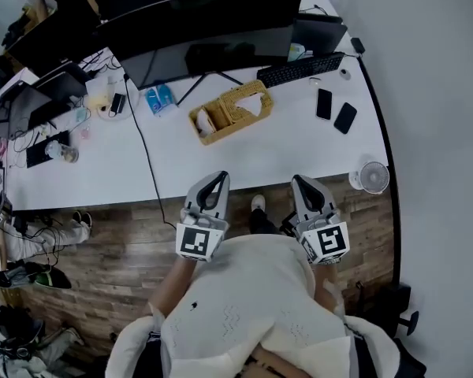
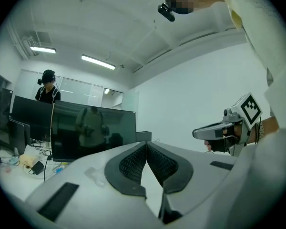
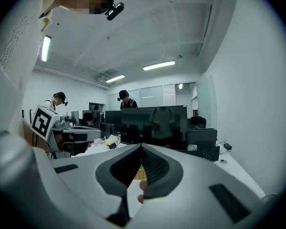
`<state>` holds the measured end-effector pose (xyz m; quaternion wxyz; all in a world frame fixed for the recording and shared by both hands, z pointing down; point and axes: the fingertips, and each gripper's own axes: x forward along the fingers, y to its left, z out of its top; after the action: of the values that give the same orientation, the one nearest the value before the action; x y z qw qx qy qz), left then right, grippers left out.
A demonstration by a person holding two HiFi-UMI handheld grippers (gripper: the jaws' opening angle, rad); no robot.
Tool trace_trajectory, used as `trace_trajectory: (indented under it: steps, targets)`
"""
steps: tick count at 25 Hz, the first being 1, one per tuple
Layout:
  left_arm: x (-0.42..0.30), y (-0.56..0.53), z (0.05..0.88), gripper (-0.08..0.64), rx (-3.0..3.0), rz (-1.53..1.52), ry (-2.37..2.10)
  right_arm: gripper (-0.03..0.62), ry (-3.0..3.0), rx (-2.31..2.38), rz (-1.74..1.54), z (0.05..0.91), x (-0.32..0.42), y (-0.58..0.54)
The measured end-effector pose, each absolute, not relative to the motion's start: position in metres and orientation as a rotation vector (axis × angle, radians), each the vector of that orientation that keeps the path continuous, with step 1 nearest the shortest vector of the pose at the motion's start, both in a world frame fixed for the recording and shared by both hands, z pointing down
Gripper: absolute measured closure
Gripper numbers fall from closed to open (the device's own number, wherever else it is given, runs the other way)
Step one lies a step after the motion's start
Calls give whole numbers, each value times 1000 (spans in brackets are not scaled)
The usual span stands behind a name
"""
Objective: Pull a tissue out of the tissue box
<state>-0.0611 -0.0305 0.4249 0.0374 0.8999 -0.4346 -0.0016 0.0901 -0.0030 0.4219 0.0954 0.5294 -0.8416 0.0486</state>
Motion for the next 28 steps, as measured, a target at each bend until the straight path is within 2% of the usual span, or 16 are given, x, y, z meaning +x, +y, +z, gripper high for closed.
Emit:
trace_trajectory:
  steps: [10, 28]
  targets:
    - [-68, -67, 430, 546, 2685, 87, -1545, 591, -2580, 1399, 140, 425, 95, -64]
    - [-36, -131, 430, 546, 2602, 48, -1712, 591, -2626, 1229, 105, 433, 122, -149]
